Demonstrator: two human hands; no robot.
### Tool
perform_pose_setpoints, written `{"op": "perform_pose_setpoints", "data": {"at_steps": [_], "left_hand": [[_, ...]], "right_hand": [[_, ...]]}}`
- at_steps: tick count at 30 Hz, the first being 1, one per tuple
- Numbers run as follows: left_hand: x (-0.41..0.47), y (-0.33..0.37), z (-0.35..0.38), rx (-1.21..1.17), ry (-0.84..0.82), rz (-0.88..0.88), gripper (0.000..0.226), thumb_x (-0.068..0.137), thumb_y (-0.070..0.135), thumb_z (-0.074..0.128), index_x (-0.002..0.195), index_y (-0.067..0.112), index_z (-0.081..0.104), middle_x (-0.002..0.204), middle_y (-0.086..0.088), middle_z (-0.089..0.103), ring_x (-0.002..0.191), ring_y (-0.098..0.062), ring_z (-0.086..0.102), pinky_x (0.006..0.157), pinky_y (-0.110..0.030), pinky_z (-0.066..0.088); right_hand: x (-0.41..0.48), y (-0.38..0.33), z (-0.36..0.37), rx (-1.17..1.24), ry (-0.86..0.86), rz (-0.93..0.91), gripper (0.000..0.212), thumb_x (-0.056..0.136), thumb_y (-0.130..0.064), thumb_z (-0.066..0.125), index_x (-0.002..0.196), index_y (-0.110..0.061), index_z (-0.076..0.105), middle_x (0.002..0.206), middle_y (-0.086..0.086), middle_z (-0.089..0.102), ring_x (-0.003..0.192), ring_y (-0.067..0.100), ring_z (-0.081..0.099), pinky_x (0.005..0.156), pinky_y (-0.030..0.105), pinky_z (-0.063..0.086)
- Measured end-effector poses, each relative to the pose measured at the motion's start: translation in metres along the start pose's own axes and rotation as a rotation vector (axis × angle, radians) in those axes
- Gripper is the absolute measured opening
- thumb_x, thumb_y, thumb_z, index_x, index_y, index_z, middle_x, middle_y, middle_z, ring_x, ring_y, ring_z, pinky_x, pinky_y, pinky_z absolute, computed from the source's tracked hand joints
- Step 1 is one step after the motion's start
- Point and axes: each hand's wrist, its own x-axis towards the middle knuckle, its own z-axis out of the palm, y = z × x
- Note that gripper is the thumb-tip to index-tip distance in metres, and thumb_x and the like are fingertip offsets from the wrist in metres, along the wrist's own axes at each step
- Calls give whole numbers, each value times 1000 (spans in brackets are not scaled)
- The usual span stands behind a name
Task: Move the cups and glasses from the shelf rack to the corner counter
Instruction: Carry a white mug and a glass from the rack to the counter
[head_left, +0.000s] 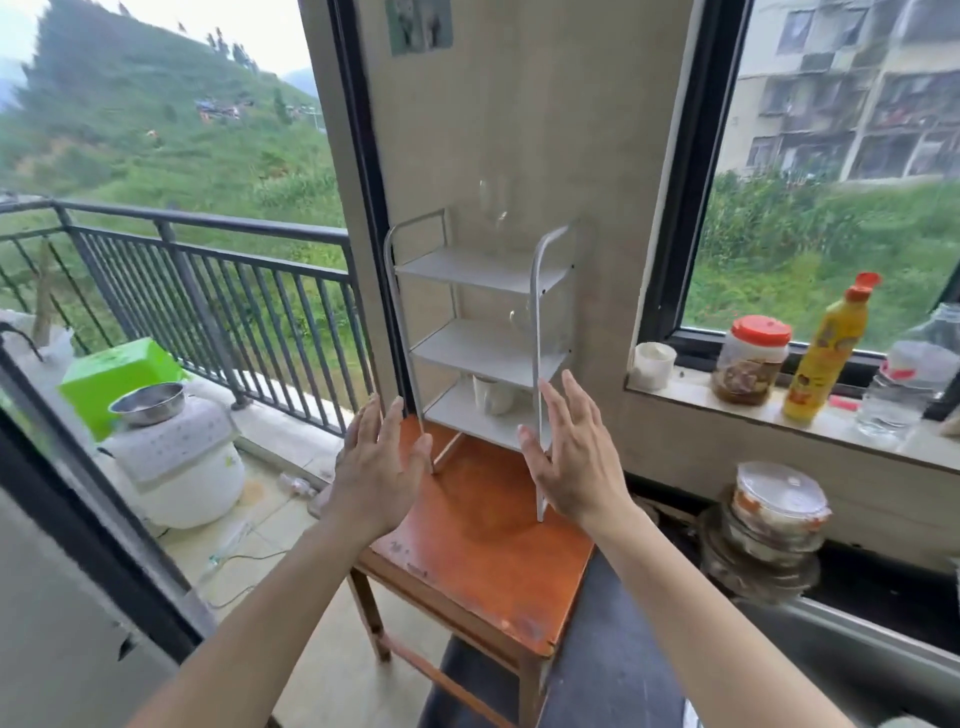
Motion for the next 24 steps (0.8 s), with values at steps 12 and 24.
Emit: {"op": "perform_pose_setpoints", "data": {"at_steps": [12, 24], "left_hand": [[168, -69, 134, -258, -481, -8, 64, 103, 46, 40, 155, 13, 27, 161, -10, 29, 149, -30, 21, 121, -44, 17], [259, -65, 231, -771, -764, -283, 42, 98, 38, 53, 131, 12, 55, 111, 0, 63, 98, -22, 62, 75, -36, 50]], "right_hand": [[76, 31, 89, 1, 56, 380, 74, 102, -42, 52, 163, -22, 13, 169, 3, 19, 153, 20, 24, 117, 37, 34], [105, 12, 134, -54, 110, 509, 61, 97, -27, 63, 153, -19, 38, 151, -3, 40, 127, 16, 55, 96, 31, 51]]}}
